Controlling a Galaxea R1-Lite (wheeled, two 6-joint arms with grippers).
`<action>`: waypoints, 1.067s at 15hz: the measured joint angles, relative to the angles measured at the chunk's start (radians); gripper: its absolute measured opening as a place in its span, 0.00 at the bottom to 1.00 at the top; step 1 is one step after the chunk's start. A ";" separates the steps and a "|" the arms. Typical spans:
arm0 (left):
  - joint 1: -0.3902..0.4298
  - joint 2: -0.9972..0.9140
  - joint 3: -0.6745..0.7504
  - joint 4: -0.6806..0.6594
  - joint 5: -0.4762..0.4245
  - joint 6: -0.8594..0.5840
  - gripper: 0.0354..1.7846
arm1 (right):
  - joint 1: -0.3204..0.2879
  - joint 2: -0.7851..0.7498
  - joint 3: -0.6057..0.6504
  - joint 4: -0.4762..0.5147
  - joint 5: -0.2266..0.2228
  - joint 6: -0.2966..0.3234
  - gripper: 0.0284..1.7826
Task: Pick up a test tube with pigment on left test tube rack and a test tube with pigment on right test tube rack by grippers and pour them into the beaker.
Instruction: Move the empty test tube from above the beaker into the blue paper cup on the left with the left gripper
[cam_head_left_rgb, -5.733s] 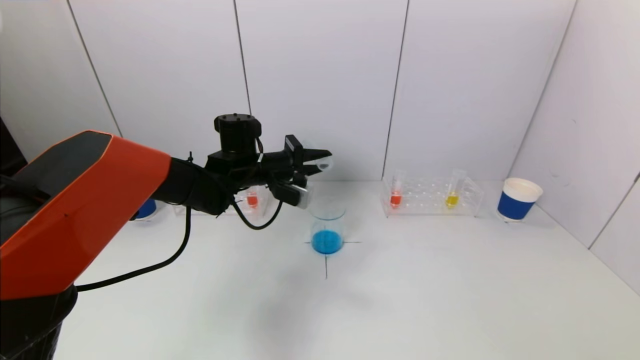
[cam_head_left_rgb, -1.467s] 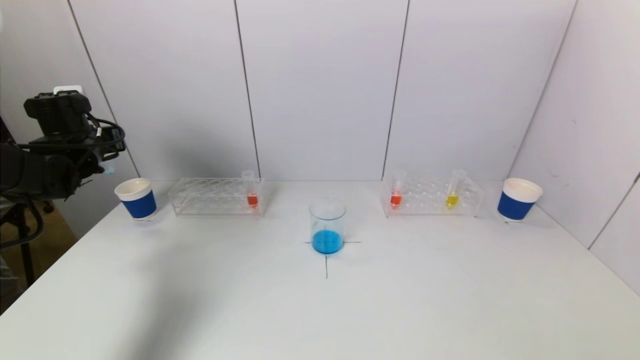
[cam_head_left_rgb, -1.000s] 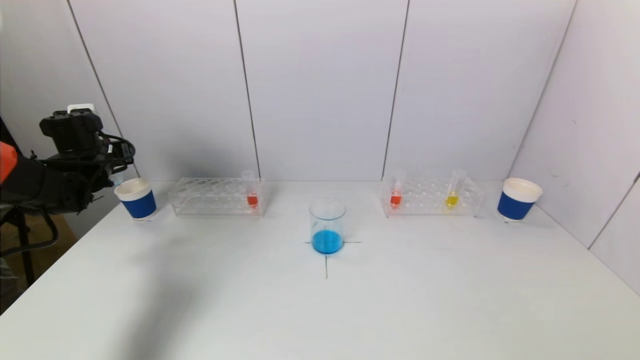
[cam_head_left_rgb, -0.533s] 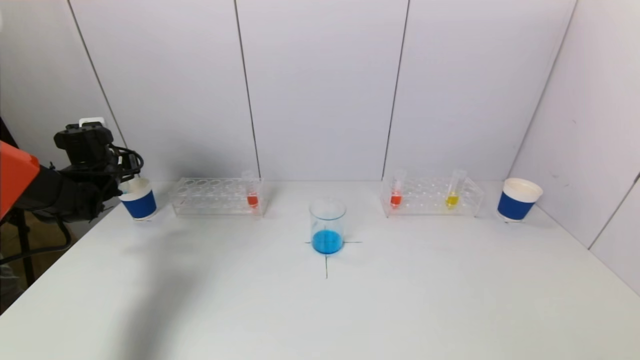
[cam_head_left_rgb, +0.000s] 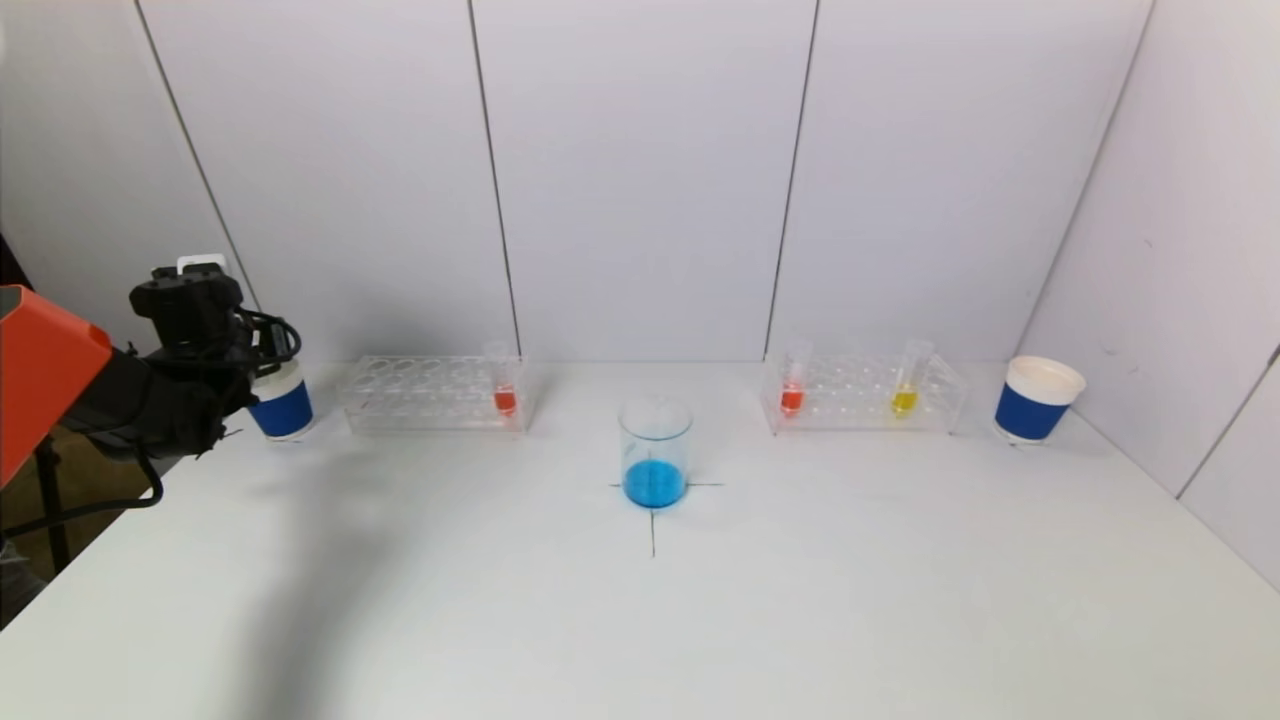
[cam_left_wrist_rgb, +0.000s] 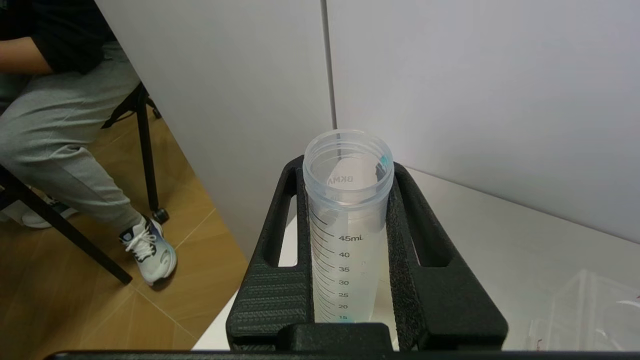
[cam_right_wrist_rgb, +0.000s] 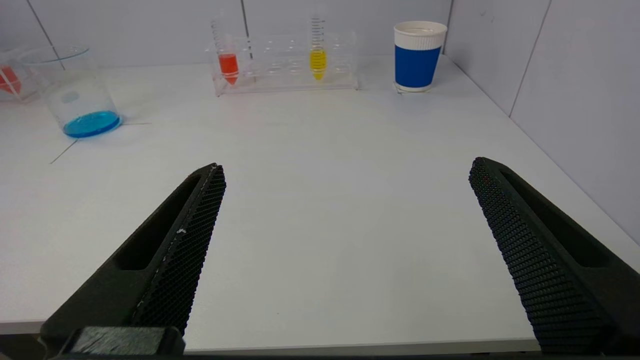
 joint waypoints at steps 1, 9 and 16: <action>0.000 0.008 0.003 -0.008 0.000 0.000 0.23 | 0.000 0.000 0.000 0.000 0.000 0.000 0.99; 0.000 0.025 0.005 -0.011 0.000 0.002 0.23 | 0.000 0.000 0.000 0.000 0.000 0.000 0.99; 0.000 0.025 0.009 -0.011 0.003 0.003 0.23 | 0.000 0.000 0.000 0.000 0.000 0.000 0.99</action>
